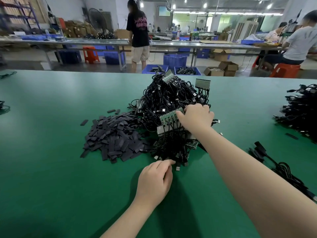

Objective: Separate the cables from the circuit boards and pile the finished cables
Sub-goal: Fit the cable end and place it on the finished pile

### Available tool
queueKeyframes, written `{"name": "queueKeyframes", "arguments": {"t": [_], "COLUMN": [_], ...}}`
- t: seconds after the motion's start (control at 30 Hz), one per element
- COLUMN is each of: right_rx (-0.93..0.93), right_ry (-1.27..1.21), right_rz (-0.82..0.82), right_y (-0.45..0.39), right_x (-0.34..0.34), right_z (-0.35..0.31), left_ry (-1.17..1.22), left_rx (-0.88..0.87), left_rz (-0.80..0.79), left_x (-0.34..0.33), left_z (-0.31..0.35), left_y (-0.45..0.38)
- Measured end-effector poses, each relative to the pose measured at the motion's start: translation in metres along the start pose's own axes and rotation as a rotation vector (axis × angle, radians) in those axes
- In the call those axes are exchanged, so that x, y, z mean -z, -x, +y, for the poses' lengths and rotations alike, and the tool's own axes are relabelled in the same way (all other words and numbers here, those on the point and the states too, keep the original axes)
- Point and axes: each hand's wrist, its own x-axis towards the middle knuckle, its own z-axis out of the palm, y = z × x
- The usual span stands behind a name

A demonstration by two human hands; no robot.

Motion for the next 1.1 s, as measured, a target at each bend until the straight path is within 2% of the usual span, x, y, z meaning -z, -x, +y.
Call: {"name": "queueKeyframes", "arguments": {"t": [0.07, 0.13, 0.3, 0.43, 0.5, 0.6, 0.67, 0.73, 0.83, 1.1], "right_rx": [-0.006, -0.005, 0.111, 0.162, 0.139, 0.032, -0.041, -0.089, -0.110, -0.059], "right_ry": [-0.021, -0.146, -0.829, -1.109, -1.220, -1.418, -1.523, -1.559, -1.456, -1.293], "right_rz": [0.040, 0.077, 0.034, 0.065, 0.055, -0.036, -0.093, -0.139, -0.164, -0.099], "right_y": [0.000, 0.001, 0.031, 0.083, 0.106, 0.129, 0.137, 0.142, 0.144, 0.132], "right_x": [-0.004, -0.003, 0.011, 0.008, -0.002, -0.021, -0.031, -0.040, -0.051, -0.045], "right_z": [0.000, -0.001, 0.002, 0.015, 0.022, 0.029, 0.032, 0.035, 0.039, 0.041], "left_ry": [0.011, 0.026, 0.156, 0.250, 0.321, 0.435, 0.485, 0.464, 0.439, 0.497], "left_rx": [-0.004, -0.008, 0.052, 0.144, 0.194, 0.254, 0.264, 0.296, 0.355, 0.359], "left_rz": [0.006, 0.009, 0.128, 0.335, 0.282, 0.018, -0.078, -0.082, -0.099, -0.084], "left_x": [0.000, 0.001, 0.008, 0.027, 0.038, 0.048, 0.048, 0.046, 0.044, 0.040], "left_z": [0.000, 0.000, 0.000, 0.004, 0.006, 0.010, 0.011, 0.010, 0.005, 0.007], "left_y": [-0.001, -0.001, -0.005, -0.023, -0.035, -0.050, -0.055, -0.056, -0.056, -0.061]}}
